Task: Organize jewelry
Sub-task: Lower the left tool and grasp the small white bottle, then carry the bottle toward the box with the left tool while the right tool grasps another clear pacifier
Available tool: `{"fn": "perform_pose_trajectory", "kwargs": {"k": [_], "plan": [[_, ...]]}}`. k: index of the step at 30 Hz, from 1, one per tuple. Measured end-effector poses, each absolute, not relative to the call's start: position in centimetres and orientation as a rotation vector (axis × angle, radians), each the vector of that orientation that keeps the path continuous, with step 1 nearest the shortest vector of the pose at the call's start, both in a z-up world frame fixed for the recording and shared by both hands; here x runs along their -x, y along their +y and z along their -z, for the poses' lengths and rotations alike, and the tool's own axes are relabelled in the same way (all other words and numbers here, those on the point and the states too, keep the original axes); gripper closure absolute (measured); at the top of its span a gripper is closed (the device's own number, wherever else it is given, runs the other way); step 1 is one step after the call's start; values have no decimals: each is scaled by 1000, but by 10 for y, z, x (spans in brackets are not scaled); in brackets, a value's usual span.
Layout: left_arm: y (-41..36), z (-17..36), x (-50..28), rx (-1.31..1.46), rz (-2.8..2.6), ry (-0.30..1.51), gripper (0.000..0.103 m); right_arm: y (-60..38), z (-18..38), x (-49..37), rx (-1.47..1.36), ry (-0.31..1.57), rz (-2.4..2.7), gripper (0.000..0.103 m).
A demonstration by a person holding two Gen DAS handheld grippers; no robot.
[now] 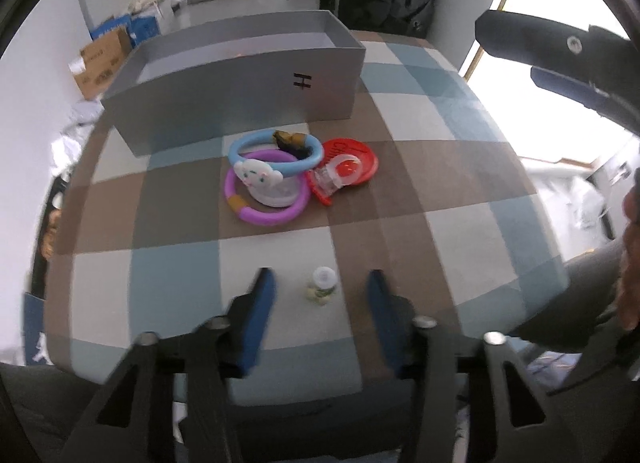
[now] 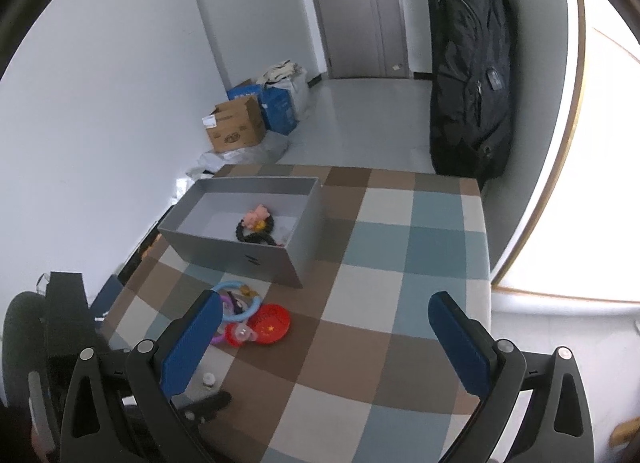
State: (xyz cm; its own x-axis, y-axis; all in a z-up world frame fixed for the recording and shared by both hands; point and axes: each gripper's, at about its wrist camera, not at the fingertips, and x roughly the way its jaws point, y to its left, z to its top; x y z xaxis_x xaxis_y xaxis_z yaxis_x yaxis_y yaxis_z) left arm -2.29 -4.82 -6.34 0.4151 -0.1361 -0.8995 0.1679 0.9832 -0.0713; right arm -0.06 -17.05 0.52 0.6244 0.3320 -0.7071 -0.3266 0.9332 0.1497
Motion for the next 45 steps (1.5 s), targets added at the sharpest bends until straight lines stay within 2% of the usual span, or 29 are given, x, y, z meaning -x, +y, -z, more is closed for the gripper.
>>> {"fn": "perform_pose_trajectory", "kwargs": {"k": [1, 3, 13, 22, 28, 31, 34, 38, 45], "plan": [[-48, 63, 24, -38, 186, 1125, 77, -171, -5, 0, -7, 813, -375, 0], [-45, 63, 22, -31, 188, 1128, 94, -172, -5, 0, -7, 812, -370, 0], [-23, 44, 8, 139, 251, 1101, 94, -179, 10, -10, -79, 903, -386, 0], [-2, 11, -6, 238, 273, 1016, 96, -159, 18, -8, -34, 937, -460, 0], [9, -17, -17, 263, 263, 929, 96, -130, 21, -2, 83, 940, -548, 8], [17, -23, -22, 311, 279, 904, 96, -123, 25, -3, 114, 951, -569, 8], [26, -17, -28, 353, 276, 906, 96, -116, 35, -5, 134, 990, -585, 23], [32, -3, -32, 377, 288, 933, 96, -105, 49, -6, 185, 1030, -605, 37], [39, 2, -37, 399, 302, 947, 96, -93, 59, -10, 215, 1047, -623, 47]]}}
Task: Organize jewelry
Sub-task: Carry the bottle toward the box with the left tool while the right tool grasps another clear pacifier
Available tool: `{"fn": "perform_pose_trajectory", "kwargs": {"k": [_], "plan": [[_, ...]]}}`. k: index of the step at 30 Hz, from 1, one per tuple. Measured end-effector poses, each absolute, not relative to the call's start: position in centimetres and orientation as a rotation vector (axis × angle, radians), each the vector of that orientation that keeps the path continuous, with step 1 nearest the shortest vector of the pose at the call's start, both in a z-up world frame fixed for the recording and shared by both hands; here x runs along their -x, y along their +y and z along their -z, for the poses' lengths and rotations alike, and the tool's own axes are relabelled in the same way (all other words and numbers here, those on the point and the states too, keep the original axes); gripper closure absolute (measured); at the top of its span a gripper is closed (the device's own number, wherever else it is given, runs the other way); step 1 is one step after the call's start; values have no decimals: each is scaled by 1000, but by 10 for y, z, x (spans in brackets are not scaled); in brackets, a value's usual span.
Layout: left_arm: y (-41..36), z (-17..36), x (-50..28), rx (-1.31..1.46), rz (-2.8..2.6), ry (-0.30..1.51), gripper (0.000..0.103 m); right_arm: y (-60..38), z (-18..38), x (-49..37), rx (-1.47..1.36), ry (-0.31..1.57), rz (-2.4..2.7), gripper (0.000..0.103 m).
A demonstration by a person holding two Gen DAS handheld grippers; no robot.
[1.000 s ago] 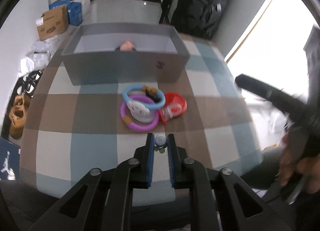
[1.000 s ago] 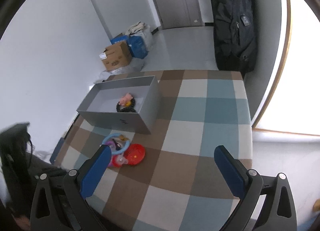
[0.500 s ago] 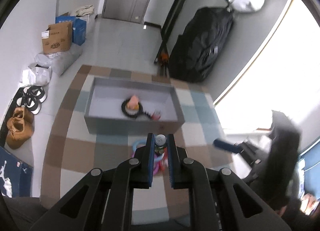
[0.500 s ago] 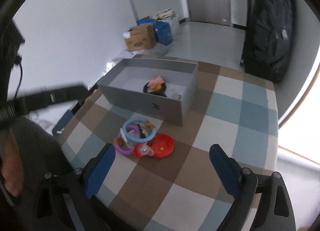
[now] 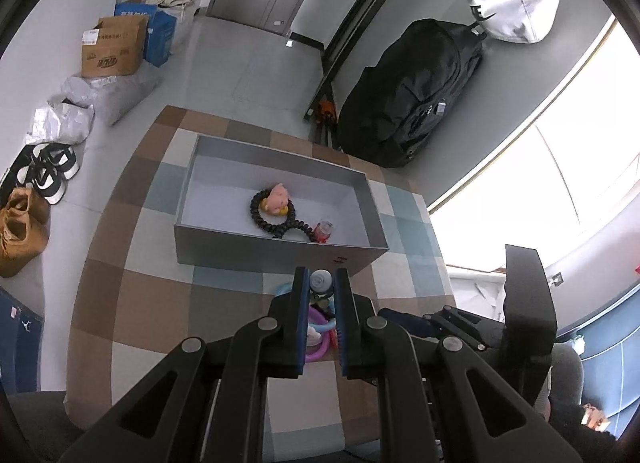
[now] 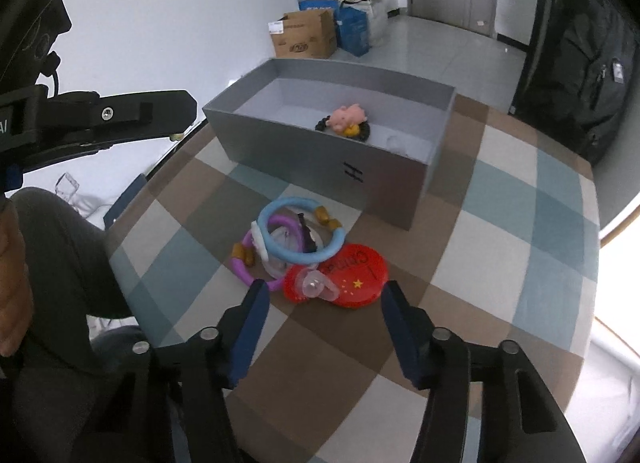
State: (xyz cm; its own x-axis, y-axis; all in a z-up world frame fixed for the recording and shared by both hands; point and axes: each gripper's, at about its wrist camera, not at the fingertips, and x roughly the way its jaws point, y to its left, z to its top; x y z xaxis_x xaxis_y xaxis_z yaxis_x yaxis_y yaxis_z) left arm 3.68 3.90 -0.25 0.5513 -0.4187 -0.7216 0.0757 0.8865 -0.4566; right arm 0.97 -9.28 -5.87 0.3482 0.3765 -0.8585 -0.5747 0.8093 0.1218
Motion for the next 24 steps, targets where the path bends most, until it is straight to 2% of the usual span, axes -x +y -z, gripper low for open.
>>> {"fn": "perform_pose_trajectory", "kwargs": {"k": [3, 11, 18, 19, 24], "plan": [[39, 3, -38, 380, 281, 952, 96, -88, 58, -10, 225, 1029, -628, 48], [42, 6, -38, 389, 280, 957, 96, -76, 67, -8, 308, 1044, -625, 75], [44, 11, -40, 397, 262, 973, 96, -79, 62, -6, 305, 1039, -630, 80], [43, 11, -40, 395, 262, 976, 96, -80, 61, -6, 295, 1040, -635, 85], [41, 13, -40, 385, 252, 983, 96, -88, 58, -8, 264, 1050, -639, 86]]}}
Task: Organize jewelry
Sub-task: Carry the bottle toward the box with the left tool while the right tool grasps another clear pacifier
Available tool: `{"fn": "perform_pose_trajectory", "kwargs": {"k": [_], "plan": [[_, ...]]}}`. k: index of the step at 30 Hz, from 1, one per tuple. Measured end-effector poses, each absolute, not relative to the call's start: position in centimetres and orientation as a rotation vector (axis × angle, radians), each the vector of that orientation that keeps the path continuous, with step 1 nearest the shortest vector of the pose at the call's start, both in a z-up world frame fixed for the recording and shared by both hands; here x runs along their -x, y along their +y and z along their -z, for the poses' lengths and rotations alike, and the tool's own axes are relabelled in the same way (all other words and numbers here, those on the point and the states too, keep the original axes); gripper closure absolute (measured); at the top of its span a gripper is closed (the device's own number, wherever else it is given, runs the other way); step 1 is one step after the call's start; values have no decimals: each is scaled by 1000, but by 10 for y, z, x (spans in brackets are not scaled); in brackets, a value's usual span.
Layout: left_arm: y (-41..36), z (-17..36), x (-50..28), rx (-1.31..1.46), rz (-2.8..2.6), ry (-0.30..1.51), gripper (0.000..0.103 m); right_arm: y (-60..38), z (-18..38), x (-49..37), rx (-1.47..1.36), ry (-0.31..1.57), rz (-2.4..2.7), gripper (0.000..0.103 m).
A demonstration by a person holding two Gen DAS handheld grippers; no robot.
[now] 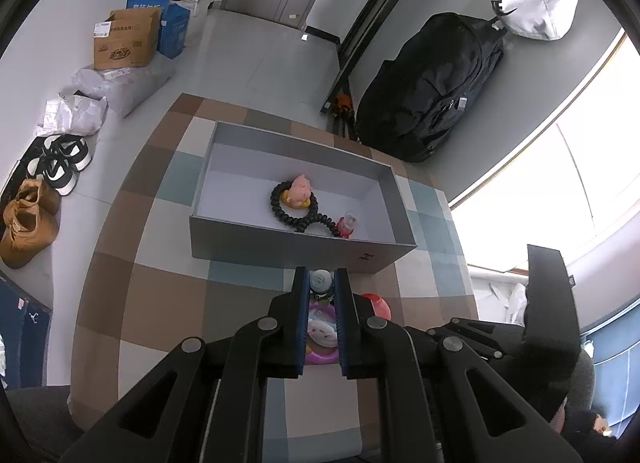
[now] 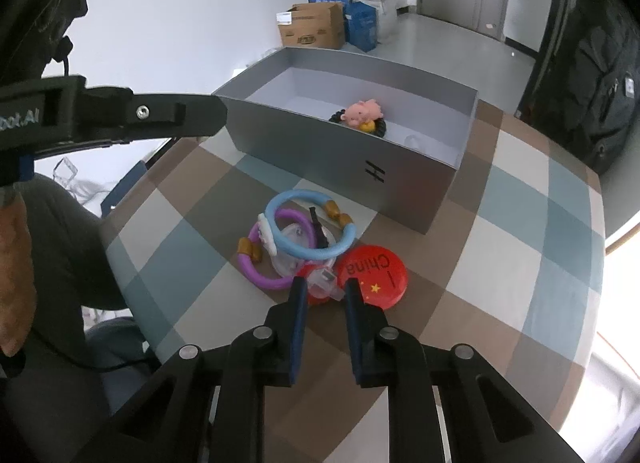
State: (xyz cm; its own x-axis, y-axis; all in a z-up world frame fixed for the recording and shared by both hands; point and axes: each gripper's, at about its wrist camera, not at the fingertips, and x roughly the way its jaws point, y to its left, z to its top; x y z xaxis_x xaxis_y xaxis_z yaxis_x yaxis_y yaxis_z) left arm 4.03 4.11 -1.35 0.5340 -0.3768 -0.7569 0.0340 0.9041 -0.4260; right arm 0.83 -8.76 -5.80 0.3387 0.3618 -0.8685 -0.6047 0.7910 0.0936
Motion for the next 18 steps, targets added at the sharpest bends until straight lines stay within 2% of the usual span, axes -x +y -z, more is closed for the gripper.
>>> {"fn": "perform_pose_trajectory", "kwargs": {"k": [18], "plan": [[38, 3, -53, 341, 225, 974, 96, -113, 7, -22, 81, 941, -653, 87]]}}
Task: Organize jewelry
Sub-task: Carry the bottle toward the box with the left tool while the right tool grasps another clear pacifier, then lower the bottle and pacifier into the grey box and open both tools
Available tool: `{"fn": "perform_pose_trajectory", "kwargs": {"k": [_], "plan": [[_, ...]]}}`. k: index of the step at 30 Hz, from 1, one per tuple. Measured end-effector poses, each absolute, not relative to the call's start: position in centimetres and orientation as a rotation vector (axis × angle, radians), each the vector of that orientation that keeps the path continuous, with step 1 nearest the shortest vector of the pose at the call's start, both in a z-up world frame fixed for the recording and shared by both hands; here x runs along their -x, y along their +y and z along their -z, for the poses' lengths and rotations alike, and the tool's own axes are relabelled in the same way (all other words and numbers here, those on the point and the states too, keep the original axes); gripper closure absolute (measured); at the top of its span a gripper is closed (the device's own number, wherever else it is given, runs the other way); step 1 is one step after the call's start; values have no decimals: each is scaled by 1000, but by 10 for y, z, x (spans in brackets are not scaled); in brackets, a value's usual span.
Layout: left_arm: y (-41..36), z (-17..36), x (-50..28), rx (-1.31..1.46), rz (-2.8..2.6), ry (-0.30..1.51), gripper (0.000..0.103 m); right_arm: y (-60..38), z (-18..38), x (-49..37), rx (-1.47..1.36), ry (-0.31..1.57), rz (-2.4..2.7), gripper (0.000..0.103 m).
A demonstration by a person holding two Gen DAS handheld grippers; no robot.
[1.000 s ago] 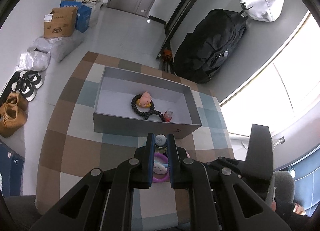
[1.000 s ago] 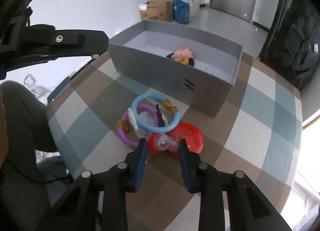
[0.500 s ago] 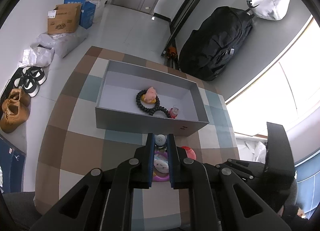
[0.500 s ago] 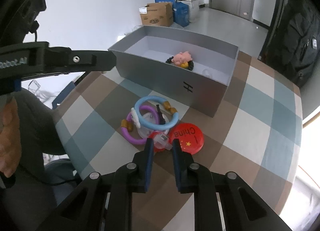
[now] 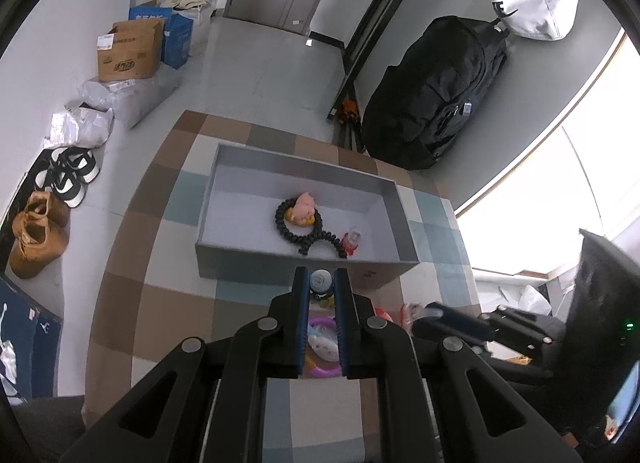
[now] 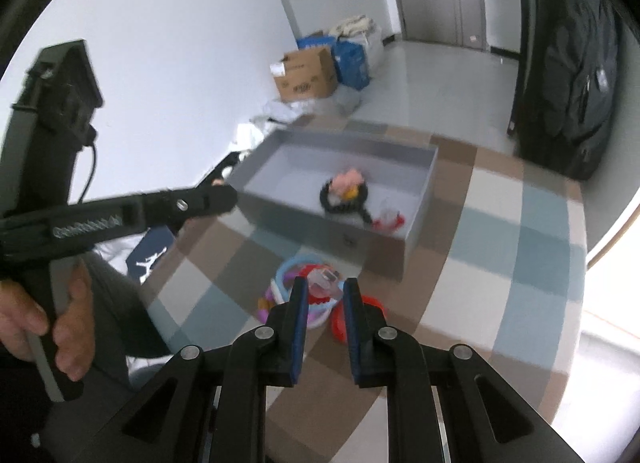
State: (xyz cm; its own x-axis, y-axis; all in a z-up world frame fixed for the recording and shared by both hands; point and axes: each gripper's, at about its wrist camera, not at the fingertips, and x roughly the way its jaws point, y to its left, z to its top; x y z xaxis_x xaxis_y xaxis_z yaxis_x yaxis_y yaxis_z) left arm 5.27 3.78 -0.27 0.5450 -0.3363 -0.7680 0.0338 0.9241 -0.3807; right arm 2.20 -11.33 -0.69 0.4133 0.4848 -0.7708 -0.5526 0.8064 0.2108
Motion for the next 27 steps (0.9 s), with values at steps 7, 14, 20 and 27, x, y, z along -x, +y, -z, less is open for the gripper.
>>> {"fn": "perform_pose_trajectory", "kwargs": {"k": [7, 14, 20, 27], "plan": [[34, 1, -85, 327, 234, 991, 95, -111, -9, -48, 3, 904, -651, 87], [32, 5, -119, 327, 249, 1003, 96, -100, -21, -75, -7, 859, -654, 87], [37, 16, -129, 347, 244, 1003, 96, -91, -12, -101, -29, 875, -649, 87], [42, 24, -137, 379, 237, 1018, 95, -90, -6, -112, -62, 884, -642, 87]]}}
